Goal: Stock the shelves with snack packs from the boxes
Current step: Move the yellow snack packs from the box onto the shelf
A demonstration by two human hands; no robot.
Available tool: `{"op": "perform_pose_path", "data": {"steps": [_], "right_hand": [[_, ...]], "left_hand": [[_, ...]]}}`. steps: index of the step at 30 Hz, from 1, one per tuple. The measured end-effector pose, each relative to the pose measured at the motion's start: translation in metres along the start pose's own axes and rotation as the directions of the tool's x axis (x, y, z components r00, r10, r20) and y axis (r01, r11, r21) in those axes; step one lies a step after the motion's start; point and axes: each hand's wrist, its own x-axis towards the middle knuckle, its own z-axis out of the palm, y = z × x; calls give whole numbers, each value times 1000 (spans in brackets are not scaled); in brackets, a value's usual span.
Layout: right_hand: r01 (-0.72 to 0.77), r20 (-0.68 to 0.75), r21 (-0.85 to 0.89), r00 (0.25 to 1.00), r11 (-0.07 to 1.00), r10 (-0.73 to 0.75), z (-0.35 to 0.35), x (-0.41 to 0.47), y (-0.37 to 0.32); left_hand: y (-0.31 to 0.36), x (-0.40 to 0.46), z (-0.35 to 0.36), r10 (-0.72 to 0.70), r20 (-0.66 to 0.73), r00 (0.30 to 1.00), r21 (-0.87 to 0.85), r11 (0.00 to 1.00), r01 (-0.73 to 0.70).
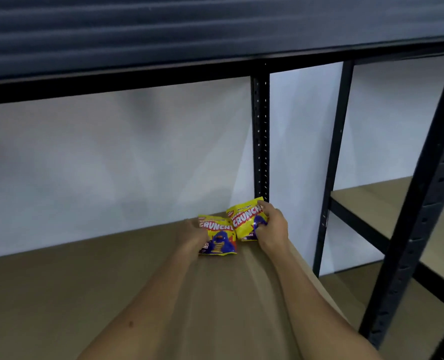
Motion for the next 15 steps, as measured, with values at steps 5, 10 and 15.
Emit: {"op": "perform_pose_path", "data": {"steps": [5,10,15], "right_hand": [[-45,-40,263,998,964,58,12,15,7],[20,-131,341,991,940,26,23,29,4],[-6,-196,222,979,975,51,37,47,0]], "left_hand": [[-6,-5,14,193,-147,970,-252,941,-225],[-13,11,22,277,-240,930,-222,917,-331],[-12,34,24,310,-336,889,-169,909,-381]]}}
